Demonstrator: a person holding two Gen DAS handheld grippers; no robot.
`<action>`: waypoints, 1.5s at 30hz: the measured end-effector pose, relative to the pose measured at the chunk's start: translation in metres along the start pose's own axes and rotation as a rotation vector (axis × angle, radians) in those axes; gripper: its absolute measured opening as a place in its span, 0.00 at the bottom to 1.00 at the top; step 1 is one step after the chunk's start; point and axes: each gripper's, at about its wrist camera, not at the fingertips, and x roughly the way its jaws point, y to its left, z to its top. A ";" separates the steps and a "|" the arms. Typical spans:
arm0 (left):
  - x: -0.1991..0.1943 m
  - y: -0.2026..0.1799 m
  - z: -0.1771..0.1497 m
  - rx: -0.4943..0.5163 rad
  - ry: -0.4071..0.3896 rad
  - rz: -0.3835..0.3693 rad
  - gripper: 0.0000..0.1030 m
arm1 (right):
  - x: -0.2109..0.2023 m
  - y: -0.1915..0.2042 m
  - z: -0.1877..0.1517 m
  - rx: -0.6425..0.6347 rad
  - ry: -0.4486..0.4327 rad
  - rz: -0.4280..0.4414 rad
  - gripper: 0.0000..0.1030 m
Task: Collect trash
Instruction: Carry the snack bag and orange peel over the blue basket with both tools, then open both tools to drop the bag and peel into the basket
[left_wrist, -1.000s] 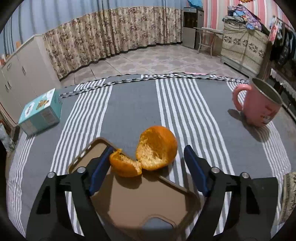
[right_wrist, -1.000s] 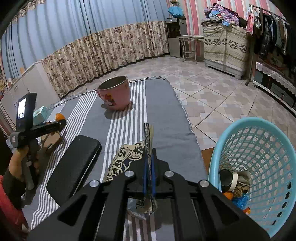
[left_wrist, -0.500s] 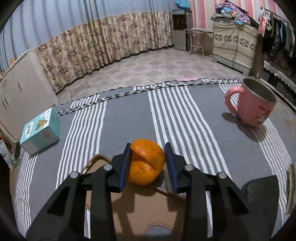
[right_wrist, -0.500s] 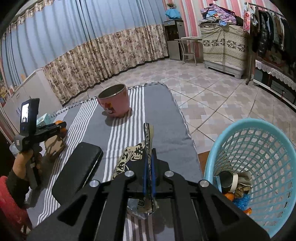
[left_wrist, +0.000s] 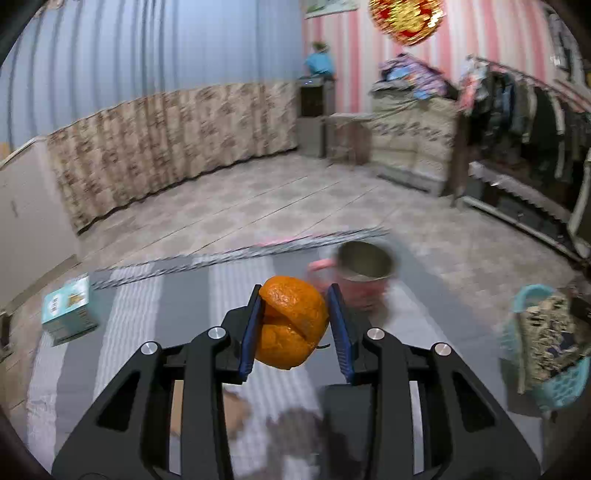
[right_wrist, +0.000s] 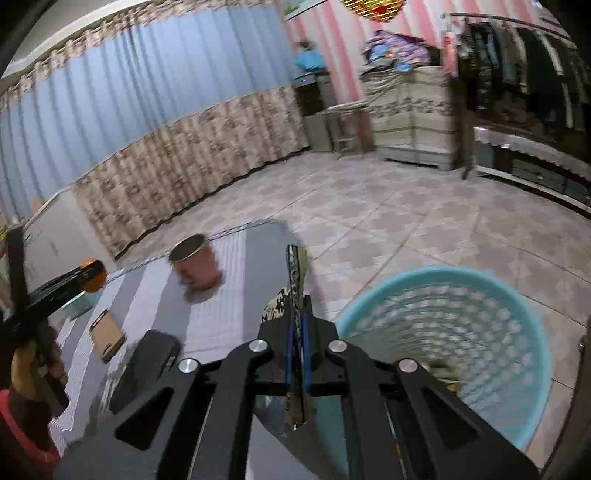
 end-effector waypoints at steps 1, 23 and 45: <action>-0.004 -0.013 0.001 0.009 -0.010 -0.025 0.33 | -0.005 -0.008 0.001 0.004 -0.010 -0.022 0.04; 0.029 -0.296 -0.047 0.234 0.066 -0.452 0.36 | -0.030 -0.144 0.006 0.080 -0.001 -0.290 0.04; -0.039 -0.178 -0.019 0.170 -0.110 -0.177 0.95 | -0.005 -0.110 -0.002 0.043 0.019 -0.275 0.82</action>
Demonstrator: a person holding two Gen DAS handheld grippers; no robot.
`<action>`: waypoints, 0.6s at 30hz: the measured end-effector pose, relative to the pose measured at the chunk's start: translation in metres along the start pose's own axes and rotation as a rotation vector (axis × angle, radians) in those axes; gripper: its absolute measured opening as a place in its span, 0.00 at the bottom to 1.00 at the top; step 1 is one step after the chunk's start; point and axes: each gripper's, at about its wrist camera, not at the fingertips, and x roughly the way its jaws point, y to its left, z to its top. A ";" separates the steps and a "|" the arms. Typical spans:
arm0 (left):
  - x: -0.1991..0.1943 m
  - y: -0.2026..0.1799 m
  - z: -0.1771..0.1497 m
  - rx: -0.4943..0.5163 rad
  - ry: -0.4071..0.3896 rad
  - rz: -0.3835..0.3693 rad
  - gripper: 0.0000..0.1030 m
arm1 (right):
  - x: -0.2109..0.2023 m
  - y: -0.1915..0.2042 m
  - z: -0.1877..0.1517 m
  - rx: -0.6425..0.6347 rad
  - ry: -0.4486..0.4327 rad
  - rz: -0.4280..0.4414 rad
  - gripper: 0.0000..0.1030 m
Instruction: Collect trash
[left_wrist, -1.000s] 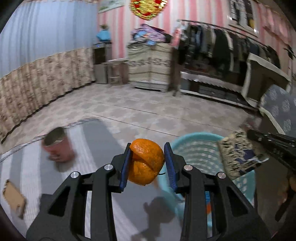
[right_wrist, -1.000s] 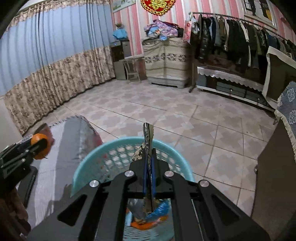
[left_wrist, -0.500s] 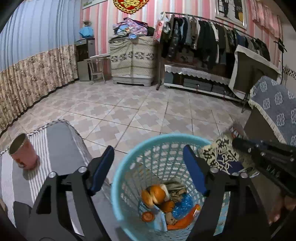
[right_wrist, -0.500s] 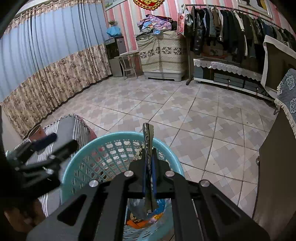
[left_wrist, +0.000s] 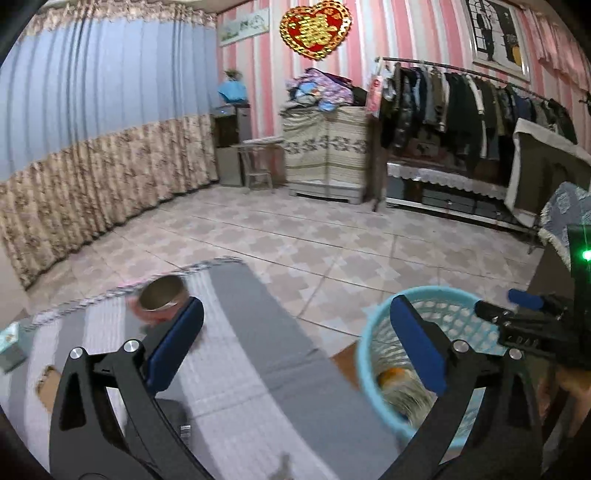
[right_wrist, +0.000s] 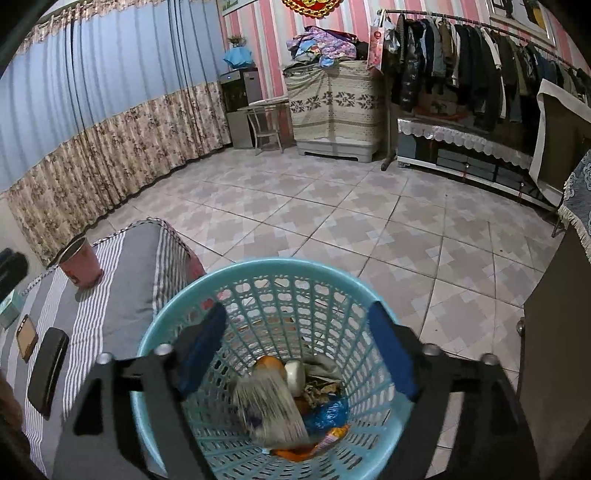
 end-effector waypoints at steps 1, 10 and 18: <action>-0.005 0.005 -0.001 0.005 -0.009 0.018 0.95 | -0.002 0.003 -0.001 -0.002 -0.006 0.002 0.88; -0.062 0.064 -0.019 -0.093 -0.058 0.117 0.95 | -0.041 0.058 -0.010 -0.071 -0.088 0.037 0.96; -0.108 0.094 -0.046 -0.124 -0.069 0.163 0.95 | -0.098 0.127 -0.047 -0.123 -0.143 0.149 0.96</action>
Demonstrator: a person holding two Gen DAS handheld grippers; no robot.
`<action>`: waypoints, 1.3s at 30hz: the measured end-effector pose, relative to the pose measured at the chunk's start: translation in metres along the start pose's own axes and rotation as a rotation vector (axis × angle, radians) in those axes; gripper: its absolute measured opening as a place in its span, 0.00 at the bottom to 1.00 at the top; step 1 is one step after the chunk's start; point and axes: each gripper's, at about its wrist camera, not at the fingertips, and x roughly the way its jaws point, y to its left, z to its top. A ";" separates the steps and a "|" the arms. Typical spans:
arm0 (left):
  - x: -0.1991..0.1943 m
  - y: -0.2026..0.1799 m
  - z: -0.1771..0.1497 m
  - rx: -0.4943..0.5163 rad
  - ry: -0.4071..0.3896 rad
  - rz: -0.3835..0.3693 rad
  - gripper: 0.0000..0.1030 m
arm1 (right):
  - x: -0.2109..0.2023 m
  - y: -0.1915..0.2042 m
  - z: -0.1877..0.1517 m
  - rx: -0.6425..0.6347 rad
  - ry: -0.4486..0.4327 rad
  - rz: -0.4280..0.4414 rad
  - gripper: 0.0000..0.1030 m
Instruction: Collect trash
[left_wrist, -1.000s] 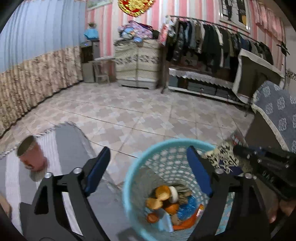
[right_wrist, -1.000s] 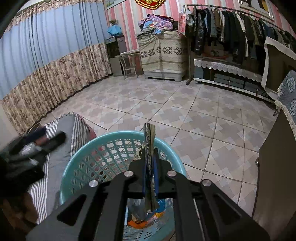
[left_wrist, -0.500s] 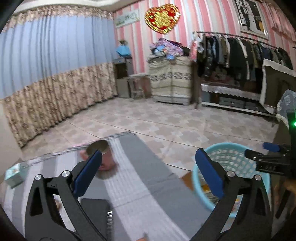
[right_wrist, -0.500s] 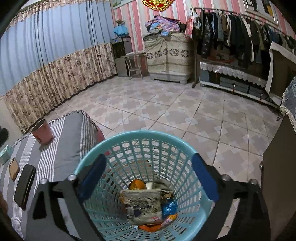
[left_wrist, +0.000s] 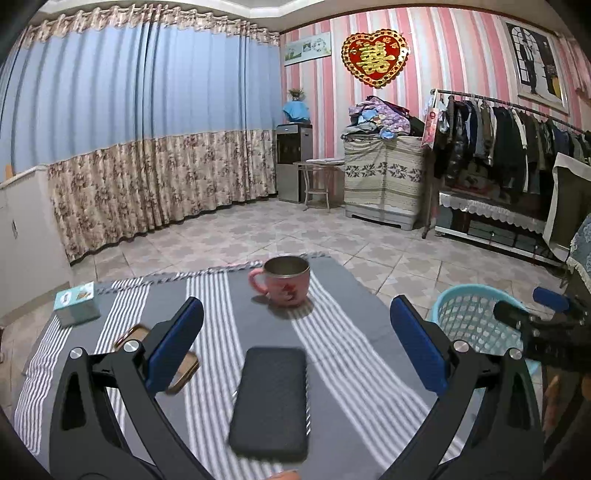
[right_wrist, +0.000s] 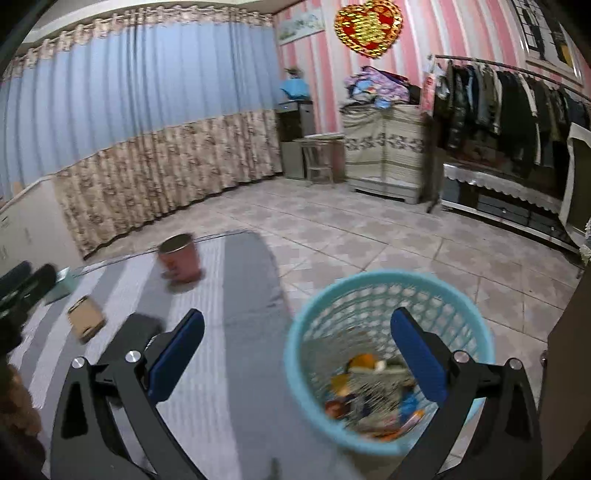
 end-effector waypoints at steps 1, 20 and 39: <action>-0.004 0.003 -0.003 0.002 0.004 0.006 0.95 | -0.008 0.013 -0.008 -0.014 0.002 0.009 0.96; -0.070 0.060 -0.069 -0.043 0.049 0.077 0.95 | -0.077 0.086 -0.050 -0.081 -0.041 0.071 0.96; -0.077 0.056 -0.067 -0.038 0.032 0.069 0.95 | -0.081 0.093 -0.049 -0.102 -0.115 0.005 0.96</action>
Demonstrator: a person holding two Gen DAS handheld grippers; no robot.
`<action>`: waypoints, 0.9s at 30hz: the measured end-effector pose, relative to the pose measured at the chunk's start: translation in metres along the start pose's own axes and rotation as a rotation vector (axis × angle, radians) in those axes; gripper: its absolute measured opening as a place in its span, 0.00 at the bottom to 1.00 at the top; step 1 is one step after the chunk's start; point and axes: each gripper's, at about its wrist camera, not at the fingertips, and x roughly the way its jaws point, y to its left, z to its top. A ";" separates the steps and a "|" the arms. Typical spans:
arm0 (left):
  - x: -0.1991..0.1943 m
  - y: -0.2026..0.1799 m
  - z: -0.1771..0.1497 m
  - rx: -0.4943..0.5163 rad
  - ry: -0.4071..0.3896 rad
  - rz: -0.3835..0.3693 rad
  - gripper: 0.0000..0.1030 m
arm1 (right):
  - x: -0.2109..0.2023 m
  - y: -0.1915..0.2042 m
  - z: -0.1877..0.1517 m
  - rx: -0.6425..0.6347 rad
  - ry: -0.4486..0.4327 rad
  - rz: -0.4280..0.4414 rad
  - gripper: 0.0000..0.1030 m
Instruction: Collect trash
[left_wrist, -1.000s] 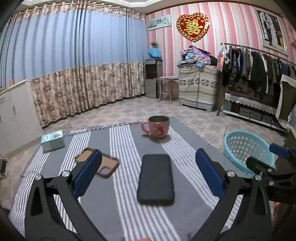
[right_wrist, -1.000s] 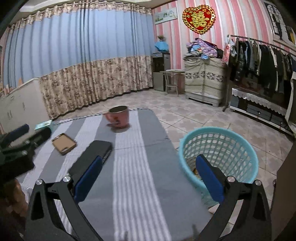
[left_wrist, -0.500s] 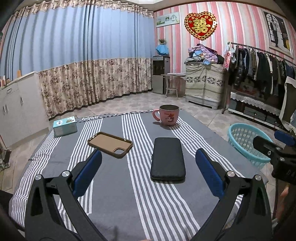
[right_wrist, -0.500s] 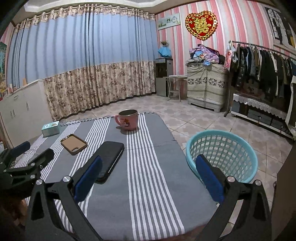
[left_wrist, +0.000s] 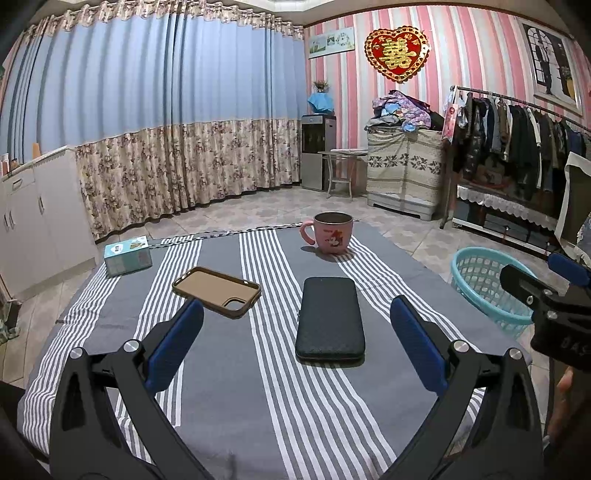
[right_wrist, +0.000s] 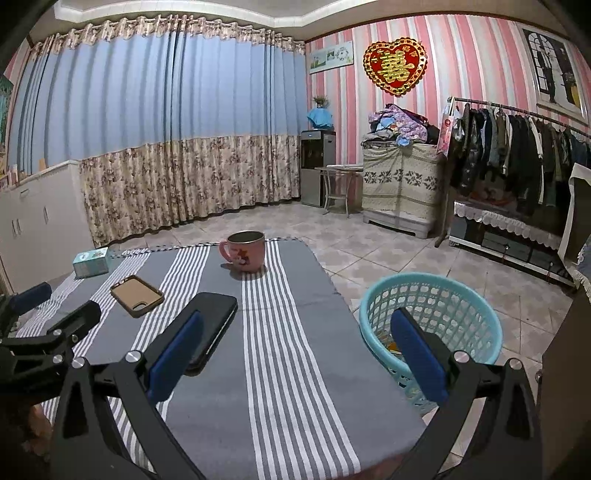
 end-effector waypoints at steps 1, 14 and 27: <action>-0.001 0.000 0.000 0.001 0.001 -0.003 0.95 | 0.000 0.000 0.000 0.001 0.001 0.000 0.96; -0.004 0.007 0.001 -0.013 -0.012 0.016 0.95 | 0.003 0.005 -0.004 -0.024 0.003 -0.001 0.96; -0.007 0.003 0.001 0.016 -0.022 0.014 0.95 | 0.002 0.002 -0.004 -0.019 -0.005 -0.011 0.96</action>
